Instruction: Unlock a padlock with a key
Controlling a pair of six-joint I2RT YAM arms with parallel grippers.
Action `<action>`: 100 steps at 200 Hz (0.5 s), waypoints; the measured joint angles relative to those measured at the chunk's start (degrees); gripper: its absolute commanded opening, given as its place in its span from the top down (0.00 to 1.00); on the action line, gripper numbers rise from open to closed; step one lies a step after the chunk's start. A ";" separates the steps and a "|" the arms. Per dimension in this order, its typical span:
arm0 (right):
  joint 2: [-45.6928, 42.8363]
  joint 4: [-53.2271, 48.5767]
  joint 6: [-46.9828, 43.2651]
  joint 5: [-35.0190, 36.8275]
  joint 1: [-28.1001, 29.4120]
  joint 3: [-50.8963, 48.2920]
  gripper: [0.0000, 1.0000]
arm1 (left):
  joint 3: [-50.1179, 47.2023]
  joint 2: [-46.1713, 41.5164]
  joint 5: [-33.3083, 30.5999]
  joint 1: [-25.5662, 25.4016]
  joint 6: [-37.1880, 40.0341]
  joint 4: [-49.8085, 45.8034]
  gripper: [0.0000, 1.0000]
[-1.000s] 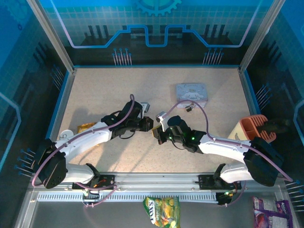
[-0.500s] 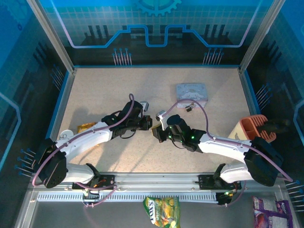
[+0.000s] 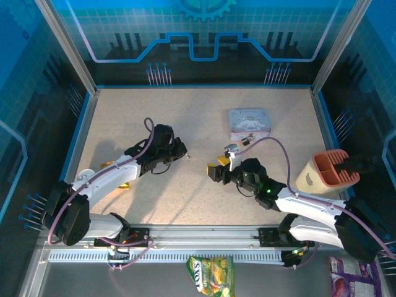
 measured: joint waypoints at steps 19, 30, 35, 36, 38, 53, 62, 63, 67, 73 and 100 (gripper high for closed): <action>1.29 6.56 -4.68 0.70 2.19 -1.51 0.32 | -1.11 0.00 1.27 -0.20 -4.20 1.84 1.00; 3.04 12.72 -9.70 2.58 5.42 -3.10 0.31 | -1.49 0.00 1.42 -0.57 -6.32 2.34 1.00; 3.93 15.04 -12.13 3.19 6.97 -3.78 0.31 | -1.64 -0.04 1.38 -0.83 -6.84 2.56 1.00; 4.07 15.45 -12.48 3.34 7.19 -3.91 0.31 | -1.66 -0.04 1.40 -0.90 -7.04 2.58 1.00; 4.52 16.50 -13.44 3.63 7.89 -4.26 0.31 | -1.68 -0.07 1.42 -0.94 -7.26 2.60 1.00; 8.24 22.93 -20.92 5.66 11.87 -6.01 0.32 | -2.19 -0.48 1.40 -1.99 -9.22 2.89 1.00; 10.80 26.23 -25.07 7.04 13.31 -6.43 0.34 | -2.67 -0.96 1.40 -2.49 -10.14 3.06 1.00; 11.02 26.51 -25.35 7.19 13.40 -6.45 0.34 | -2.69 -1.01 1.40 -2.51 -10.19 3.06 1.00; 12.15 27.82 -26.95 7.82 13.73 -6.45 0.34 | -2.93 -1.31 1.38 -2.75 -10.75 3.08 1.00; 13.97 30.08 -29.24 8.92 14.12 -6.45 0.34 | -3.19 -1.68 1.38 -3.04 -11.26 3.06 1.00; 21.09 40.13 -36.35 13.77 14.58 -6.40 0.33 | -3.56 -3.28 0.90 -4.42 -12.83 2.84 1.00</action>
